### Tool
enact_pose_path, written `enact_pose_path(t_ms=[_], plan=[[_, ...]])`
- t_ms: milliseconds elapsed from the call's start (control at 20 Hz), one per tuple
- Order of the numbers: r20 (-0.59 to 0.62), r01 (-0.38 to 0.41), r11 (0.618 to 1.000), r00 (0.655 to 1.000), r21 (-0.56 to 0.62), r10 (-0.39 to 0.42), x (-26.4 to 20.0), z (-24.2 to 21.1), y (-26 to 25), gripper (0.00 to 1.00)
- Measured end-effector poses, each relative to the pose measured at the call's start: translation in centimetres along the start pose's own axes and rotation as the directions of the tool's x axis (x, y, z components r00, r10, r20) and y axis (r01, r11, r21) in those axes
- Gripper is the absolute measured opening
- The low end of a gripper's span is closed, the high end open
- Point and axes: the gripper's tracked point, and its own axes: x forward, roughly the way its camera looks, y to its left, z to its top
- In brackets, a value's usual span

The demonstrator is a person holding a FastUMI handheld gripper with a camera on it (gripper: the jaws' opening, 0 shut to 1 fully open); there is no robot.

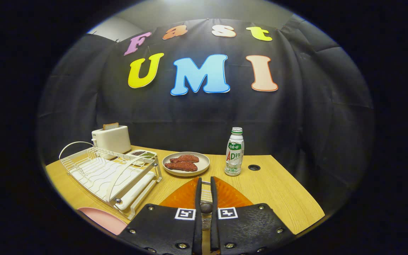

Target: Take the plate from the dish rack, then take the spoon from the basket and place it into the plate.

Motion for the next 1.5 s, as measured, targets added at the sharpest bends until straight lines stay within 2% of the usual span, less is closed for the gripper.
enact_pose_path(t_ms=[400, 750, 1000, 1200, 1500], plan=[[-0.033, 0.028, 1.0, 0.999, -0.003, -0.028, 0.2, 3.6, -1.0, 0.05], [0.024, 0.021, 1.0, 0.999, -0.015, -0.021, -3.3, 10.6, -0.1, 0.05], [0.059, 0.024, 0.999, 0.998, -0.021, -0.022, -7.0, 13.9, 0.5, 0.05], [0.067, 0.006, 1.0, 0.998, -0.001, -0.006, -10.6, 14.8, 1.3, 0.05], [0.042, -0.03, 1.0, 0.999, -0.007, 0.03, -15.2, 13.2, 4.3, 0.05]])
